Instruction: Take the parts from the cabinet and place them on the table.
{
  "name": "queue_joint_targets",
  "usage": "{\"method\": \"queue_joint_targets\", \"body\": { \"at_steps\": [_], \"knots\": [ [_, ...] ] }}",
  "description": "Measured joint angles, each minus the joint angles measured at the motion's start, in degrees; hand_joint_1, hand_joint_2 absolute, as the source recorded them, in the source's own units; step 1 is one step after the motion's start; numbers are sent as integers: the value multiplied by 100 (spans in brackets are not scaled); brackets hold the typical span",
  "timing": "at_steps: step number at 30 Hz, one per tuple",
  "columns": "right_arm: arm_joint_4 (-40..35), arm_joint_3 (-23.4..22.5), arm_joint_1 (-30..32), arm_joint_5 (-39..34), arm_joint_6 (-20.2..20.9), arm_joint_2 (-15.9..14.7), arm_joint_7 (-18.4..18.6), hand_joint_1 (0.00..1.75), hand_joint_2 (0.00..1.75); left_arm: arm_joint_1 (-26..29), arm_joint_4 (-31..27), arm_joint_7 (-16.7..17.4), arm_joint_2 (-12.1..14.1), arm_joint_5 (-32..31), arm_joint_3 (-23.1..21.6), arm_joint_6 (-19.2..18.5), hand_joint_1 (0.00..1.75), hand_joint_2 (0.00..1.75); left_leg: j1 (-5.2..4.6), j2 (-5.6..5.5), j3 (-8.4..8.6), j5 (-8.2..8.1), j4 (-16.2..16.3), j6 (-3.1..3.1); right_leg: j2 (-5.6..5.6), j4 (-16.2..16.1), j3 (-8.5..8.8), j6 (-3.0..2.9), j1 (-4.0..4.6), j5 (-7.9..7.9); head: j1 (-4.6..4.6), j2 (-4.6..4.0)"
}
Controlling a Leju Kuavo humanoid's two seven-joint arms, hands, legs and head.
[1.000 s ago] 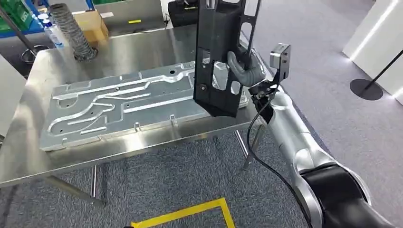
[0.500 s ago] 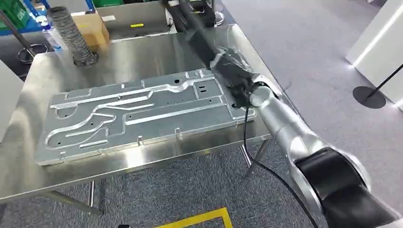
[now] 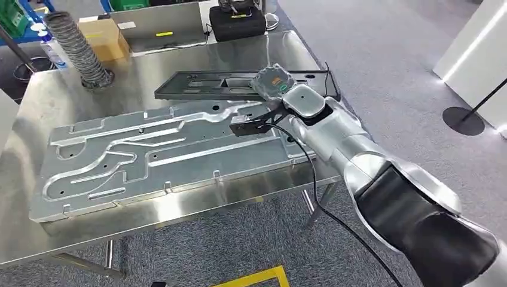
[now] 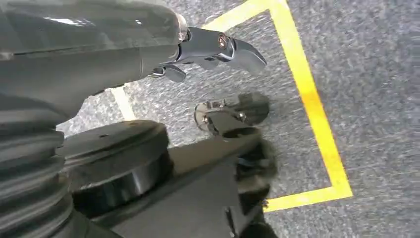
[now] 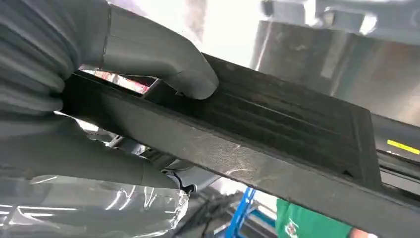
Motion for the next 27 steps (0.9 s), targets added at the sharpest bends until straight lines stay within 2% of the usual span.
{"method": "queue_joint_targets", "body": {
  "at_steps": [1,2,3,4,5,6,8,9,10,11,13,14,15,16,18,19,20,21,22,24,25,26,27],
  "knots": [
    [30,52,-29,24,-4,22,-7,0,0,-16,0,-17,-2,4,-2,0,0,175,-27,0,19,67,2,81,29,1,-42,41,3,4,-2,0],
    [54,61,-3,26,-21,37,-13,0,0,-12,0,-33,-4,4,-2,4,0,175,-39,-5,12,91,-7,121,26,-7,-34,80,-5,-6,0,0],
    [76,65,19,20,-35,37,-33,0,0,-15,0,-37,-4,-4,-2,24,0,0,-53,-7,15,84,-4,147,23,-29,-20,113,-18,-4,0,0],
    [92,65,41,-2,-42,39,-66,0,0,-29,0,-37,-7,-9,-11,37,0,0,-21,-4,49,126,-67,207,23,-21,-21,163,-1,-22,0,0],
    [111,59,65,-55,-48,37,-94,0,0,-39,0,-35,-13,-9,-26,28,0,0,-26,0,84,143,-103,236,9,123,-67,165,-21,-146,0,0],
    [136,35,83,-92,-44,33,-138,0,0,-58,0,0,-20,0,-31,-33,0,0,-36,1,85,135,-104,281,-3,440,-212,160,-13,-336,0,0],
    [162,-22,119,-166,-26,33,-230,0,0,-86,0,138,-20,37,-28,-145,0,0,-78,-1,90,122,-98,318,-5,1391,-687,155,-2,-745,0,0],
    [166,-48,139,-192,2,35,-271,0,0,-86,0,230,-20,57,-26,-188,0,0,-98,3,89,139,-78,341,-5,1751,-873,149,0,-848,0,0],
    [179,-92,176,-223,46,33,-299,0,0,-84,0,379,-20,85,-24,-238,0,0,-113,1,88,132,-62,347,-5,1844,-937,138,7,-814,0,0],
    [192,-127,203,-240,76,33,-308,0,0,-83,0,465,-20,111,-18,-275,0,0,-124,-7,83,127,-45,354,-5,1651,-846,114,15,-659,0,0],
    [208,-208,208,-262,107,33,-323,0,0,-90,0,575,-20,142,4,-356,0,0,-143,-25,77,115,-14,357,-6,695,-375,28,57,-173,0,0],
    [208,-256,192,-265,127,33,-323,0,0,-94,0,588,-24,157,13,-391,0,0,-148,-28,69,111,-7,352,-10,228,-127,-42,87,-2,0,0],
    [208,-335,178,-265,153,35,-326,0,0,-106,0,597,-33,168,20,-422,0,0,-186,-32,43,104,23,337,-31,89,-77,-45,105,-5,-2,0],
    [207,-398,177,-267,175,37,-337,0,0,-109,0,599,-31,168,22,-448,0,0,-173,-29,36,118,16,314,-38,66,-89,-35,107,28,0,0],
    [208,-490,185,-267,195,39,-343,0,0,-121,0,603,-33,177,24,-465,0,0,-154,-22,37,151,-1,263,-27,59,-90,-68,128,58,-2,0],
    [208,-525,184,-265,195,39,-345,0,0,-115,0,603,-31,177,26,-479,0,0,-178,-31,28,165,-8,237,-37,-15,-82,-82,78,109,0,0],
    [208,-577,183,-258,195,48,-347,0,0,-113,0,603,-26,177,28,-479,0,0,-162,-27,-5,36,77,208,-68,-78,-68,-88,54,171,0,0],
    [208,-617,174,-245,195,77,-361,0,0,-112,0,599,-26,177,28,-483,0,0,-153,-20,-84,-237,328,158,-67,-117,-89,-131,46,225,-2,0],
    [205,-662,172,-243,199,113,-376,0,0,-119,0,599,-26,177,28,-487,0,0,-116,-17,-226,-548,782,117,-65,-123,-134,-130,44,266,-2,0],
    [208,-709,185,-243,214,138,-383,0,0,-127,0,597,-26,177,28,-496,0,0,-44,-15,-462,-982,1591,49,-66,-122,-226,-115,44,341,-2,0],
    [208,-730,193,-240,241,146,-391,0,0,-123,0,597,-26,177,31,-498,0,0,-8,-13,-458,-1033,1740,16,-71,-121,-281,-98,37,387,-2,0],
    [208,-746,194,-240,251,155,-391,0,0,-119,0,597,-24,177,31,-501,0,0,26,-10,-320,-985,1610,-12,-71,-119,-339,-76,30,434,0,0],
    [207,-763,193,-238,258,162,-393,0,0,-122,0,597,-24,177,31,-503,0,0,64,-8,-30,-835,1192,-41,-70,-113,-405,-44,13,487,-2,0]
  ]
}}
